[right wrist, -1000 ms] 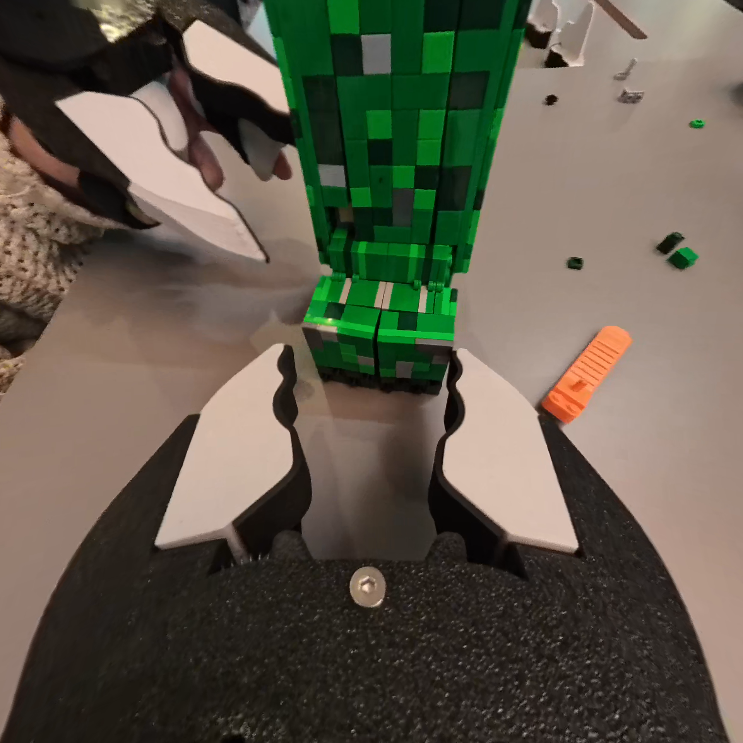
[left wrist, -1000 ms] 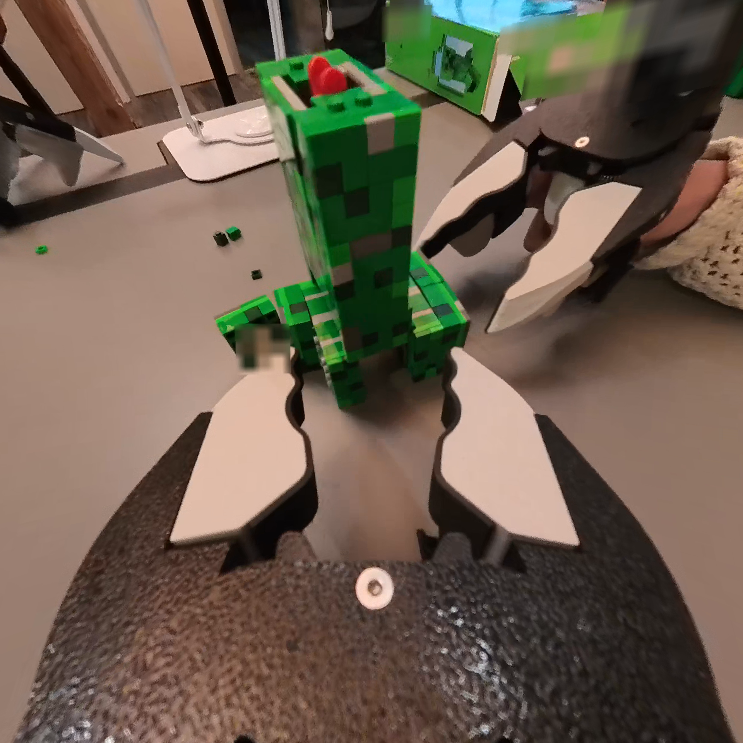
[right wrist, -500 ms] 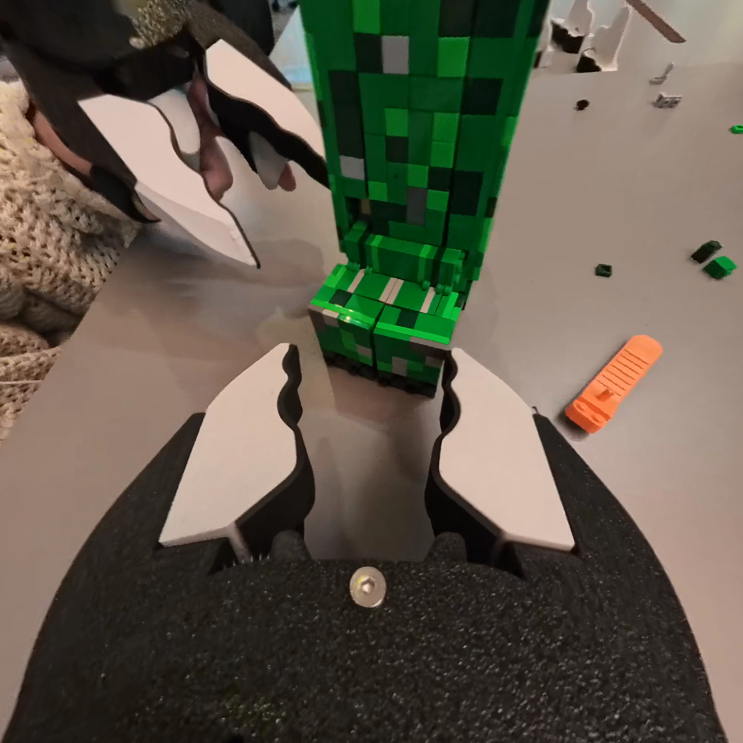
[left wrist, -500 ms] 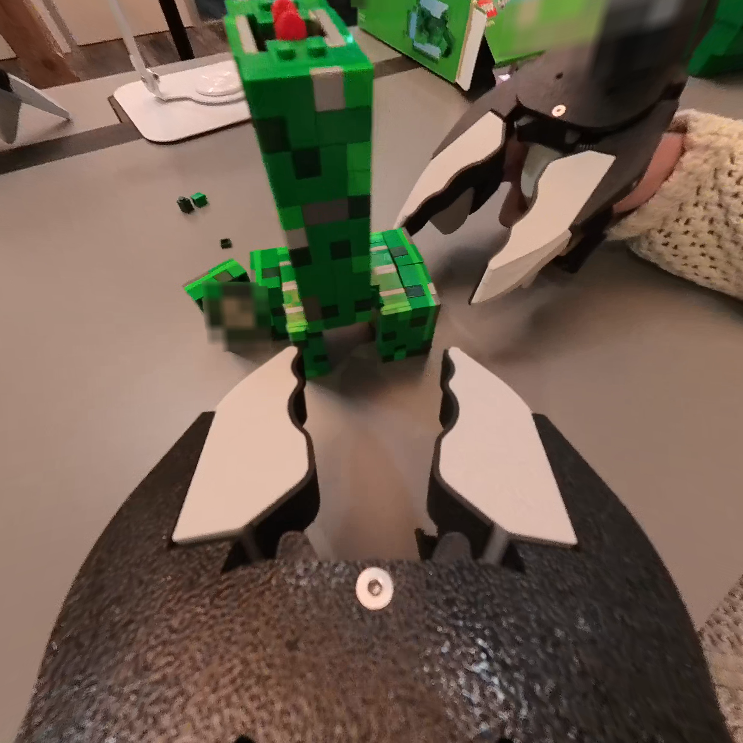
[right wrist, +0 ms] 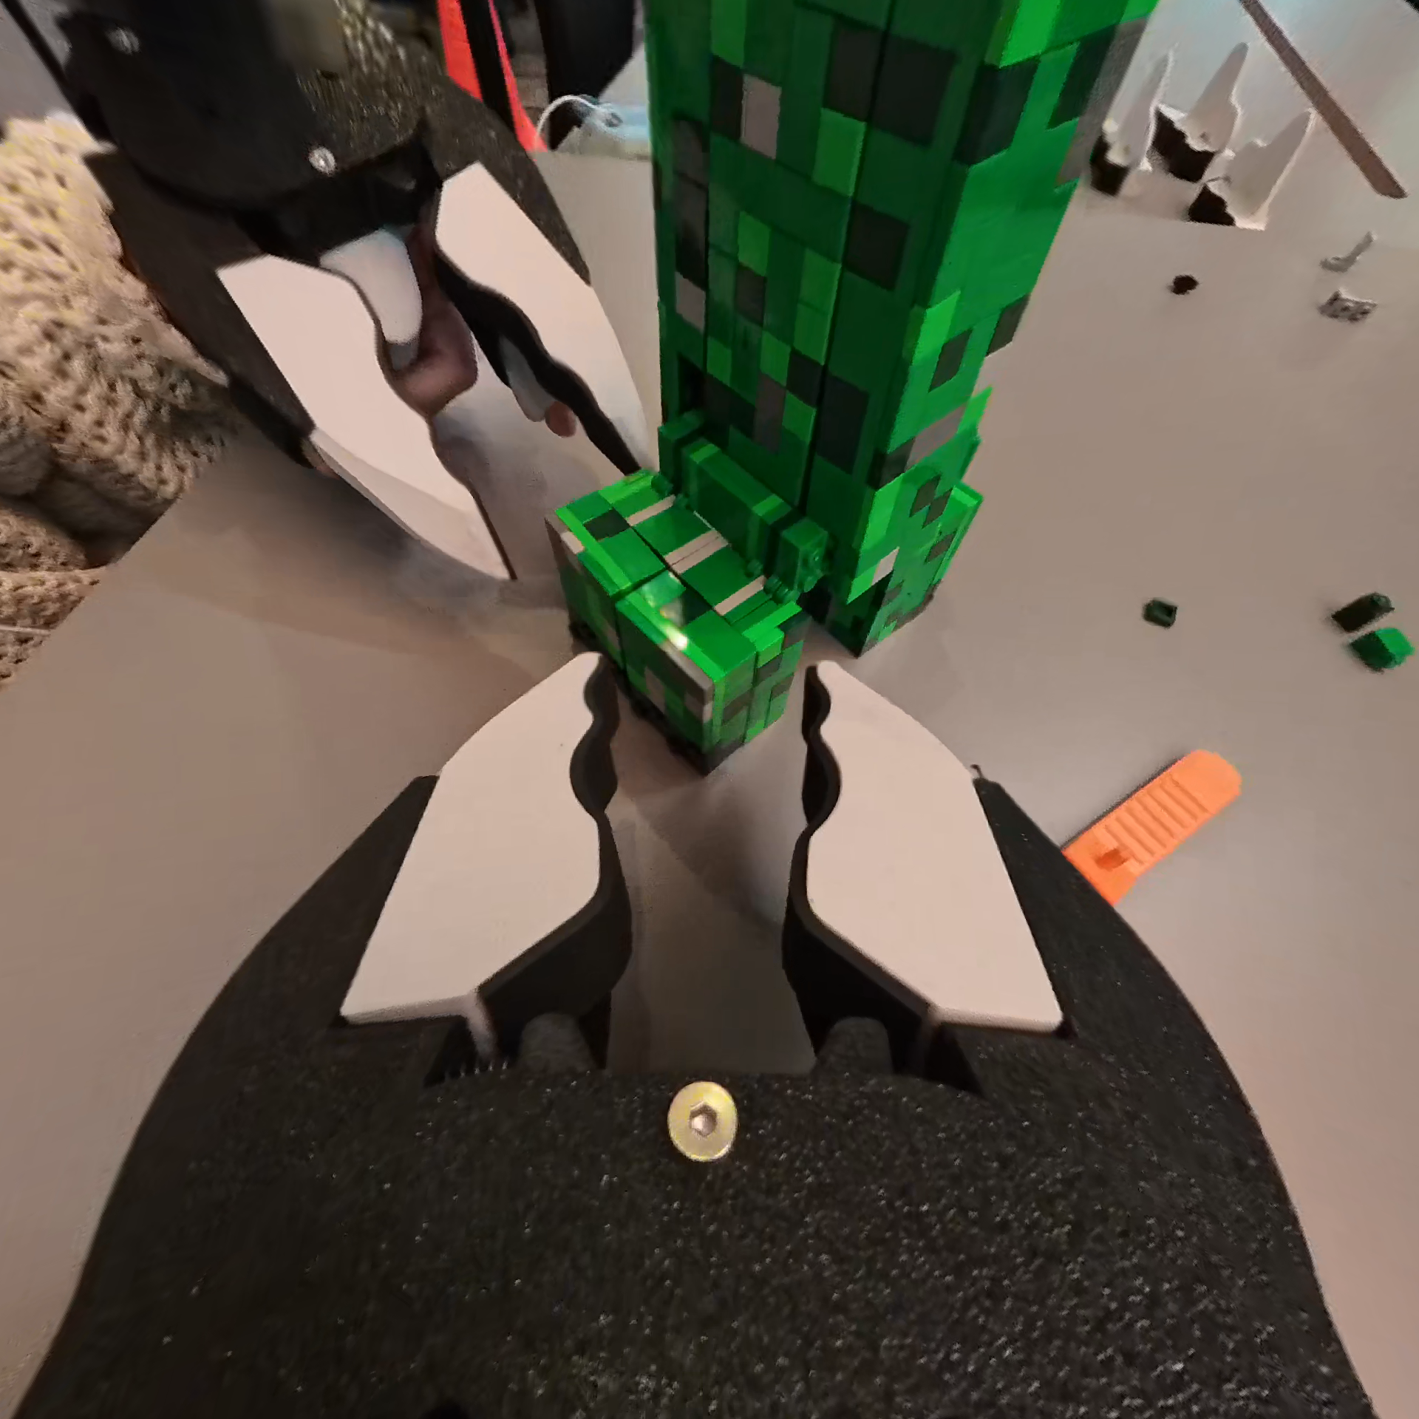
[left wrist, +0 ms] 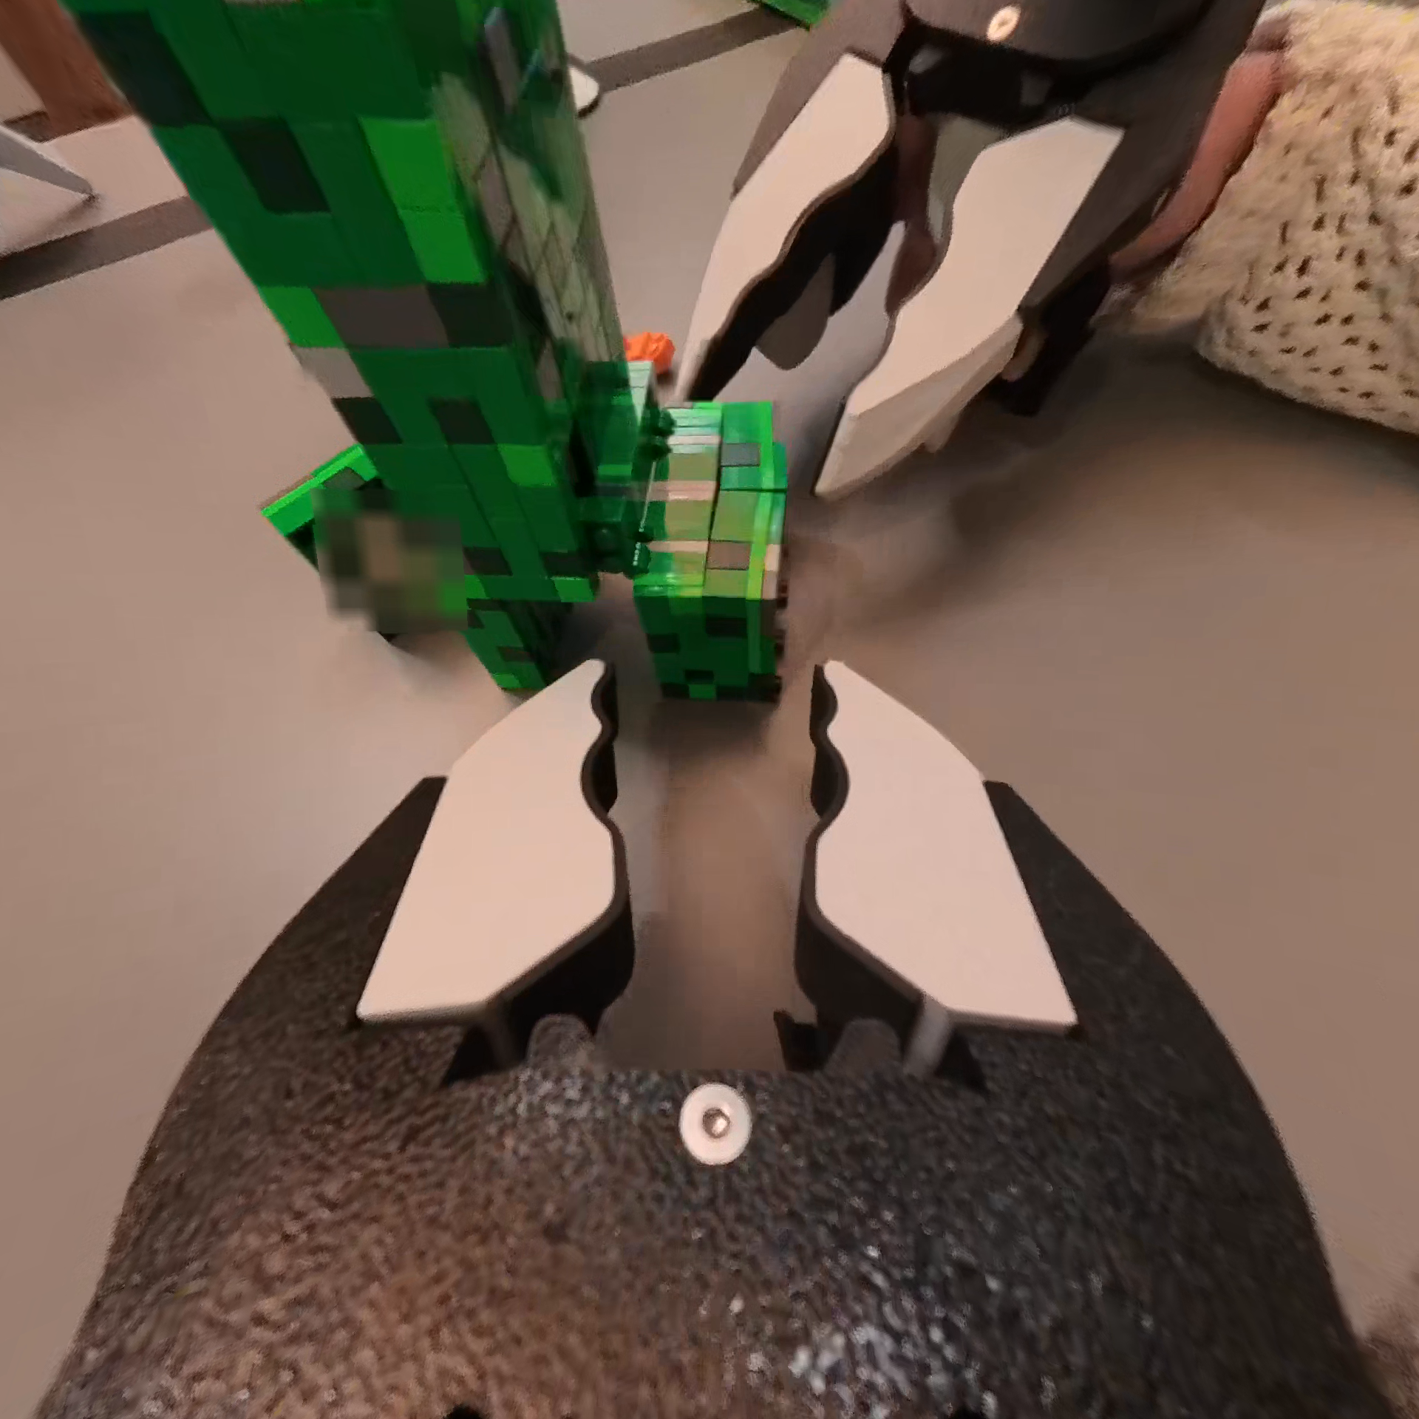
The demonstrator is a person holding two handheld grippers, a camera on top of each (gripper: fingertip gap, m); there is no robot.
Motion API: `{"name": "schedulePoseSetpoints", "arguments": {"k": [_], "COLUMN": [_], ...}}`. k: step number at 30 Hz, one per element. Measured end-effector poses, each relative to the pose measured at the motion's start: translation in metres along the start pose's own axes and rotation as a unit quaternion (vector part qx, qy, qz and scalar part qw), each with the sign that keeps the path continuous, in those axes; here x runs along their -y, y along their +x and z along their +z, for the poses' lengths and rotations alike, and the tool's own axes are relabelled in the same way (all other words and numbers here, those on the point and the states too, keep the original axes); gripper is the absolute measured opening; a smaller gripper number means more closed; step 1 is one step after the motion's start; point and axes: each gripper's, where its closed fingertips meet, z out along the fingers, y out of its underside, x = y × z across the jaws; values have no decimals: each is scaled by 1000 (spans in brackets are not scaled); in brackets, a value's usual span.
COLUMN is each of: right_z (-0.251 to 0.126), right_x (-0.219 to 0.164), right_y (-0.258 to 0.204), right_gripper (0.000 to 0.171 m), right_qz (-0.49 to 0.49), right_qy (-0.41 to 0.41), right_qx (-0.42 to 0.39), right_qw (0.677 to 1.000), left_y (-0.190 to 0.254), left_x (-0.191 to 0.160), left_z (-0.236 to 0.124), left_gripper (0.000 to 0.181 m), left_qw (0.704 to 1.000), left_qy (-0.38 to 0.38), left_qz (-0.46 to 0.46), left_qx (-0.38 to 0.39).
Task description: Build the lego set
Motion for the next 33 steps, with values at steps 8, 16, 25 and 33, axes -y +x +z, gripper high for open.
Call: {"name": "schedulePoseSetpoints", "arguments": {"k": [8, 16, 25, 33], "right_z": [9, 12, 12, 13], "right_x": [0, 3, 4, 4], "right_y": [1, -1, -2, -2], "right_gripper": [49, 43, 42, 42], "right_qz": [-12, -4, -1, 1], "right_qy": [-16, -13, -14, -14], "right_qx": [64, 99, 93, 89], "right_qw": [998, 995, 996, 996], "left_y": [-8, -5, -3, -2], "left_x": [1, 4, 4, 3], "left_z": [13, 18, 20, 20], "left_gripper": [49, 42, 37, 36], "left_qw": [999, 999, 999, 999], "left_qy": [-19, -19, -24, -26], "left_qz": [2, 0, -8, -18], "left_qx": [34, 28, 20, 14]}}
